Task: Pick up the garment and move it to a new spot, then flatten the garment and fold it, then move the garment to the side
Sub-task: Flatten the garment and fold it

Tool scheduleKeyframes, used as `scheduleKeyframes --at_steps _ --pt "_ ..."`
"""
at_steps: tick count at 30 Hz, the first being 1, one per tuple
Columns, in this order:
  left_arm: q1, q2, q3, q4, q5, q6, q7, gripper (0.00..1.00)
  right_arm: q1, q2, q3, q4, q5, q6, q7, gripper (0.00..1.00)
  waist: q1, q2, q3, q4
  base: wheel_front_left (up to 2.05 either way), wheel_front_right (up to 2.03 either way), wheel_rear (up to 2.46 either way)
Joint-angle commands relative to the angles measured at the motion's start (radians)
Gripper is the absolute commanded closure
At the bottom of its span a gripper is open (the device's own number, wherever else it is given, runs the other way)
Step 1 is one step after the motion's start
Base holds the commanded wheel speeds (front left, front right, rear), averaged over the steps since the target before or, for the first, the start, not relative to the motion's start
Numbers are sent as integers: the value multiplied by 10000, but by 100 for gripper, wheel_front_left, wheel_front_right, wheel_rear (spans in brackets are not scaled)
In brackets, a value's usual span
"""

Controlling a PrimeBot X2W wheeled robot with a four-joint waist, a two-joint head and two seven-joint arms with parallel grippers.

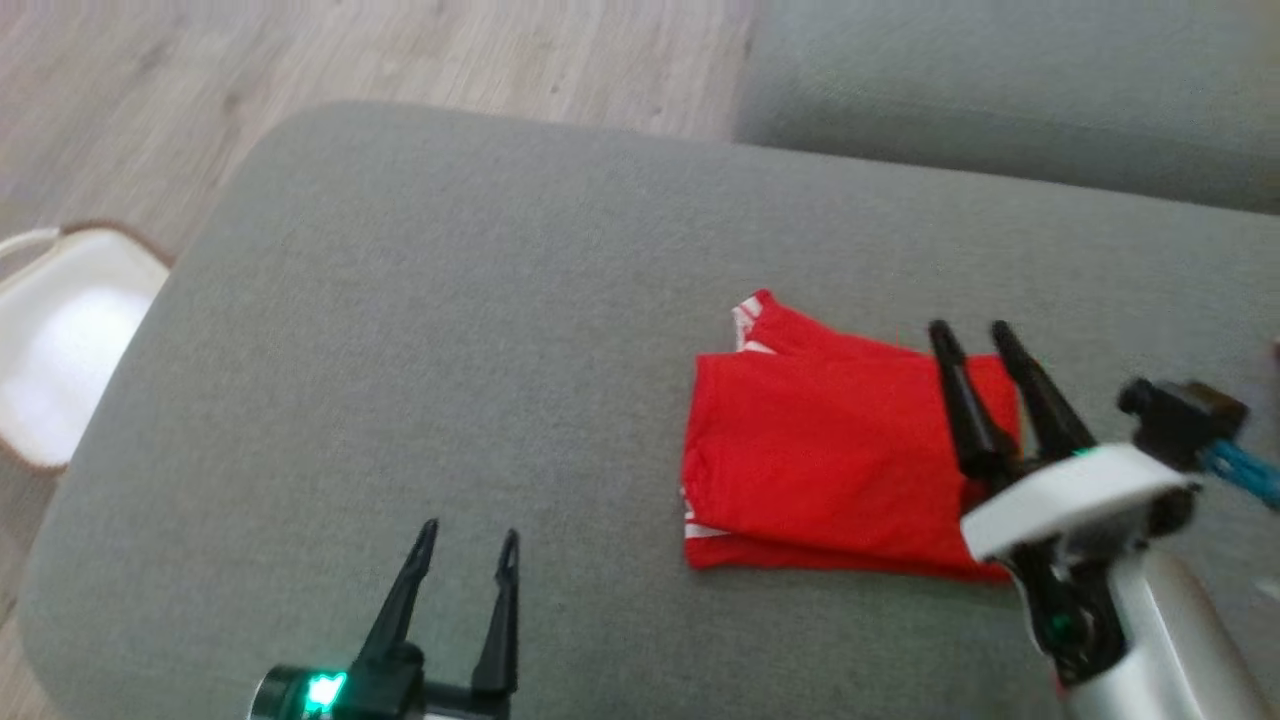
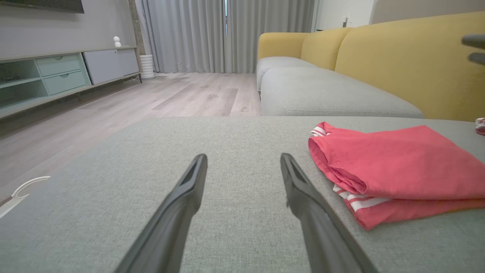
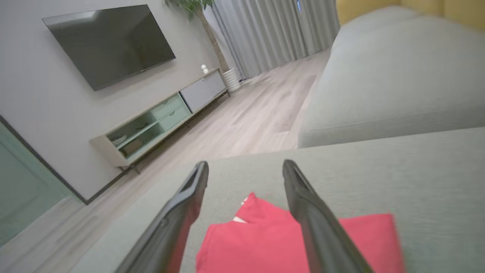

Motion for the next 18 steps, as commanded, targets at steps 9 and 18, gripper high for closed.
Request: scheduleKeyframes --at_steps 9,18 --pt "264 -120 1096 -298 -400 184 -93 0 1383 -907 38 522 -1424 -7 -2627 0 0 0 -938 -1214 0 0 0" --pt "560 -231 1409 -242 -519 113 -93 0 2470 -285 -691 524 -3164 -7 -3056 0 0 0 -1047 -1628 0 0 0"
